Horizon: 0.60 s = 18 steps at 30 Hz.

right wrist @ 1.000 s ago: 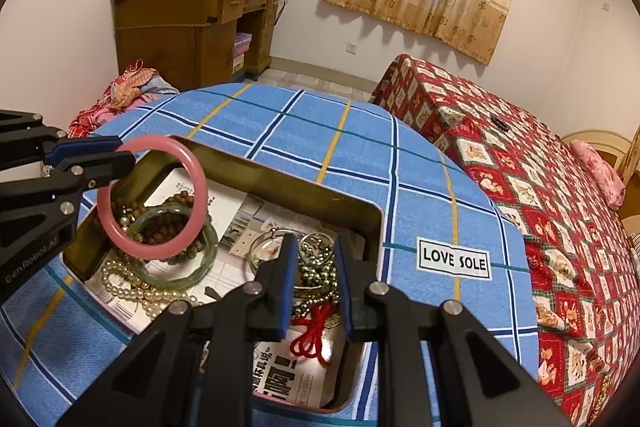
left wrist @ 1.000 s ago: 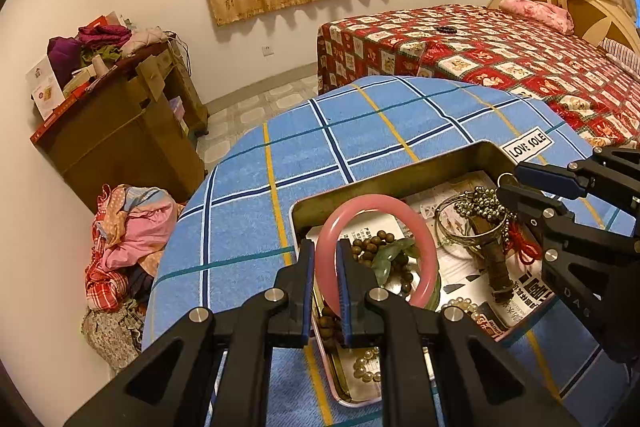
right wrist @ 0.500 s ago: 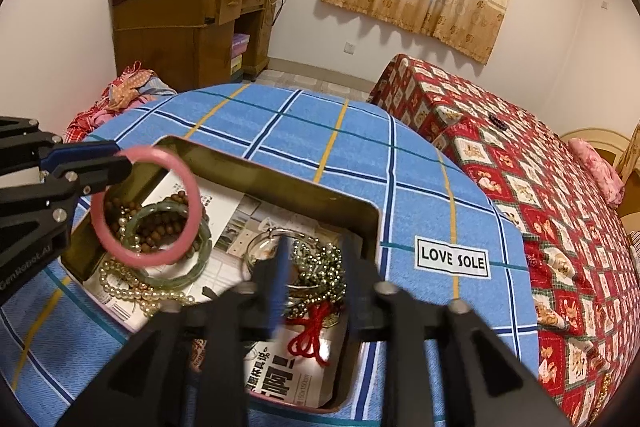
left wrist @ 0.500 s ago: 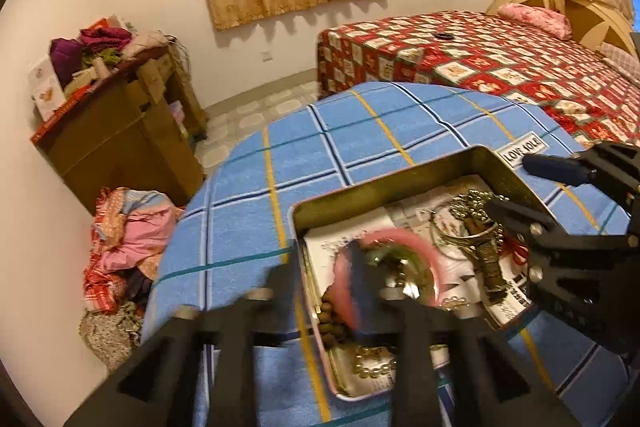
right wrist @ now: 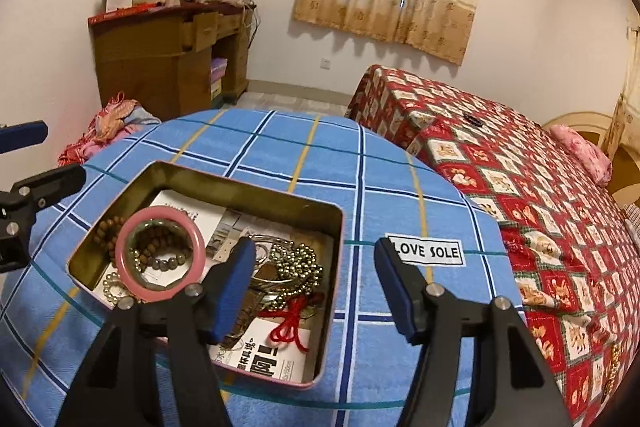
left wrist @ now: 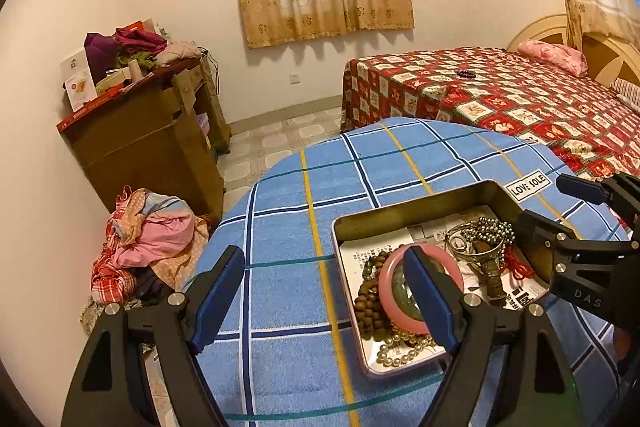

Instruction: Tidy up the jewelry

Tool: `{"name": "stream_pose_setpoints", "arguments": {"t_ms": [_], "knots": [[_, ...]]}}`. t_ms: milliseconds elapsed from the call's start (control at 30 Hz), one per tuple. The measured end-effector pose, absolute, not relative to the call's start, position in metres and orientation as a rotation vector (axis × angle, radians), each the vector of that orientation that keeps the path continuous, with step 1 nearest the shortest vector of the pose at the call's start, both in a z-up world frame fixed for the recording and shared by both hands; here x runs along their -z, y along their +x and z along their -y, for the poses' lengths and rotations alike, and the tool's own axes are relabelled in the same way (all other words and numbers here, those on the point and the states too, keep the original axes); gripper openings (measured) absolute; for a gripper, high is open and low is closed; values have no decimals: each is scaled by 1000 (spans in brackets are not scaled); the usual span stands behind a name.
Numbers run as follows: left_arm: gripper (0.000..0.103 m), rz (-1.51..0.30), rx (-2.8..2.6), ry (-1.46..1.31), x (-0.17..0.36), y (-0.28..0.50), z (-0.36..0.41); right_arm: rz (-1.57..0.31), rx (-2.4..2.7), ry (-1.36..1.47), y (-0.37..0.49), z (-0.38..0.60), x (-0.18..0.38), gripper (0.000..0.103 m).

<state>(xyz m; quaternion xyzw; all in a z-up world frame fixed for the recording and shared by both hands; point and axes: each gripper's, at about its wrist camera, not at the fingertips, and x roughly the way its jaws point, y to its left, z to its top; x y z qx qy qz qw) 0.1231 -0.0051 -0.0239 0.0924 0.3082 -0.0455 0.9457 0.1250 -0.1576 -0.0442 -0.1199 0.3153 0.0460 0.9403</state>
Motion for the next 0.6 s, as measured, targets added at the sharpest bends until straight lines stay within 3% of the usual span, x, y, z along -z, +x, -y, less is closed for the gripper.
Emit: {"name": "stream_pose_setpoints", "arguments": {"t_ms": [600], "knots": [[82,-640,90,166,28,112,6,-619,-98,-227,112,159,39,68]]}}
